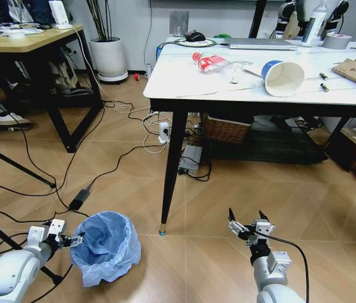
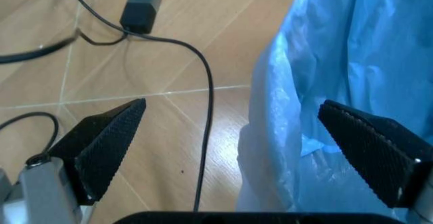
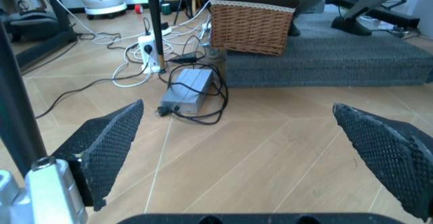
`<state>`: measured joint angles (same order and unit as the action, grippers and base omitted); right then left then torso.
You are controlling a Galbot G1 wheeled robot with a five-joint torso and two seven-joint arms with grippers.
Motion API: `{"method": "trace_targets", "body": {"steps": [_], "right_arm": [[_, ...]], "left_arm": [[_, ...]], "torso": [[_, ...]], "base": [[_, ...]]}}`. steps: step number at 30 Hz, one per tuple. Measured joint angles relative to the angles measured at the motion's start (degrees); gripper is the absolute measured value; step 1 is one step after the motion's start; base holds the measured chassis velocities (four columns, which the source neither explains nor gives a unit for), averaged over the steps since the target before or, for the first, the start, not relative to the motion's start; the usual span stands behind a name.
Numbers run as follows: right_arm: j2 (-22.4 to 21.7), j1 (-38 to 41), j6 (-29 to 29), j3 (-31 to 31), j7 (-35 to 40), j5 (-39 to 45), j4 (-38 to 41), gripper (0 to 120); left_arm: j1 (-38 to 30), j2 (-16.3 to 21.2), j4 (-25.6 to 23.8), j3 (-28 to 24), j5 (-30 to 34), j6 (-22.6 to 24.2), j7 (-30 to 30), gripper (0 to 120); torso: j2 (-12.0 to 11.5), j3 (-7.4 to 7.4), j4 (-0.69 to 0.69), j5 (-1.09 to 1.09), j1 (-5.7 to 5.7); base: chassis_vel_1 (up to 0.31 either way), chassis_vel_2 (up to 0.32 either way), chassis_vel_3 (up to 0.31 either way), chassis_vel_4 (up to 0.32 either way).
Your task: Pick up the trash bin and place the trash from the table into it.
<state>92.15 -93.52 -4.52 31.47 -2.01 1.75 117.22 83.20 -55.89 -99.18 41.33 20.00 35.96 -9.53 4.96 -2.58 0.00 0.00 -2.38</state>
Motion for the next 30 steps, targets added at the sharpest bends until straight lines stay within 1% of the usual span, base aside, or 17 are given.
{"method": "trace_targets", "body": {"steps": [15,17,19,20,23,24,25,28,30], "right_arm": [[0.0,0.4,-0.1,-0.3,-0.6,0.0,-0.4,100],[0.0,0.4,-0.1,-0.3,-0.6,0.1,-0.5,100],[0.0,0.4,-0.1,-0.3,-0.6,0.1,-0.5,100],[0.0,0.4,-0.1,-0.3,-0.6,0.1,-0.5,100],[0.0,0.2,-0.1,-0.2,-0.6,0.2,-0.4,100],[0.0,0.2,-0.1,-0.1,-0.6,0.3,-0.4,100],[0.0,0.2,-0.1,-0.1,-0.6,0.3,-0.4,100],[0.0,0.1,0.0,0.1,-0.6,0.3,-0.3,100],[0.0,0.0,0.0,0.1,-0.6,0.4,-0.3,100]], "left_arm": [[-1.2,-1.0,1.8,-1.6,-0.9,-0.5,0.1,100],[-1.3,-1.0,1.8,-2.1,-0.9,-0.4,0.1,98],[-1.3,-1.0,1.8,-2.1,-0.9,-0.4,0.1,98],[-1.6,-1.2,1.8,-2.5,-0.9,-0.2,0.1,89],[-1.7,-1.7,1.9,-2.7,-0.9,0.3,0.6,74],[-1.7,-1.8,1.9,-2.8,-0.8,0.3,0.8,71],[-1.7,-1.8,1.9,-2.8,-0.8,0.3,0.8,71],[-1.7,-2.1,1.9,-2.9,-0.4,0.7,1.7,57],[-1.7,-2.2,1.9,-2.9,-0.1,0.9,2.0,52]], "torso": [[0.0,-0.01,0.0,0.0,0.0],[0.0,-0.02,0.0,0.0,0.0],[0.0,-0.02,0.0,0.0,0.0],[0.0,-0.02,0.0,0.0,0.0],[0.0,-0.02,0.0,0.0,0.0],[0.0,-0.02,0.0,0.0,0.0],[0.0,-0.02,0.0,0.0,0.0],[0.0,-0.02,0.0,0.01,0.0],[0.0,-0.02,0.0,0.02,0.0]], "base": [[0.0,0.0,0.0,0.0],[0.0,0.0,0.0,0.0],[0.0,0.0,0.0,0.0],[0.0,0.0,0.0,0.0],[0.0,0.0,0.0,0.0],[0.0,0.0,0.0,0.0],[0.0,0.0,0.0,0.0],[0.0,0.0,0.0,0.0],[0.0,0.0,0.0,0.0]]}}
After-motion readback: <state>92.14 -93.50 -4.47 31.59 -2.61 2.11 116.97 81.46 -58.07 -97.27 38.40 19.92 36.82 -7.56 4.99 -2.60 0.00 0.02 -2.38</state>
